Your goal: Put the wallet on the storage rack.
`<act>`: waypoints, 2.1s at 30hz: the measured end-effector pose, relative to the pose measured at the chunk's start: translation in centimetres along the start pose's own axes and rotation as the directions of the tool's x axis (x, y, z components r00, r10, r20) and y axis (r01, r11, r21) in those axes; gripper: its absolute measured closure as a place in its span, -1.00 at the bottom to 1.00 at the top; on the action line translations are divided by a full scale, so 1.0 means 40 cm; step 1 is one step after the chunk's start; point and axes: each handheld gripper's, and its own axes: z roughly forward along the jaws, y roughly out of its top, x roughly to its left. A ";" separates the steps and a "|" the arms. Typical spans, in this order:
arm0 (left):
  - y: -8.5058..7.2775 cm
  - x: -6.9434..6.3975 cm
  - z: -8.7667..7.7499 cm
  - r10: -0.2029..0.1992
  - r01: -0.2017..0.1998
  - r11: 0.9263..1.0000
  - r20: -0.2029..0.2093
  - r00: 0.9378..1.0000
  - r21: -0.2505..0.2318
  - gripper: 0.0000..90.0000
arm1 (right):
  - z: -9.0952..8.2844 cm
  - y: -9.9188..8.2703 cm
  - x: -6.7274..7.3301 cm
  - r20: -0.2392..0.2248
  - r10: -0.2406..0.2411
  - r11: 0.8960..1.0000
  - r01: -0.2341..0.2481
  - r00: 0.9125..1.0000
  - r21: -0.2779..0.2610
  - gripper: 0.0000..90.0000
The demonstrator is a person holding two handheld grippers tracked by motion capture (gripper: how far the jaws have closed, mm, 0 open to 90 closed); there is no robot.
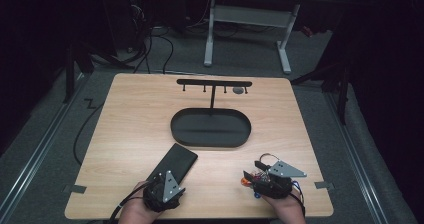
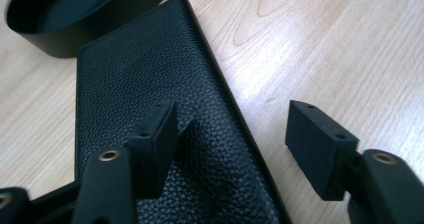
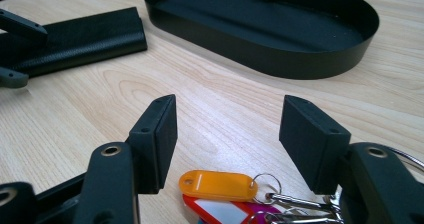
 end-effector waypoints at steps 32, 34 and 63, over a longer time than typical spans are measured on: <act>-0.034 0.017 -0.028 0.023 -0.024 1.000 -0.118 0.993 -0.013 0.68 | 0.012 0.001 0.011 -0.003 -0.007 1.000 0.007 1.000 0.014 -0.08; -0.035 0.017 -0.032 0.024 -0.027 0.999 -0.127 0.992 -0.027 0.74 | 0.012 0.002 0.011 -0.003 -0.007 1.000 0.007 1.000 0.017 -0.08; -0.025 0.085 -0.168 -0.282 0.296 0.911 0.088 0.955 -0.286 0.85 | 0.012 0.003 0.005 -0.010 -0.007 1.000 0.007 1.000 0.016 -0.08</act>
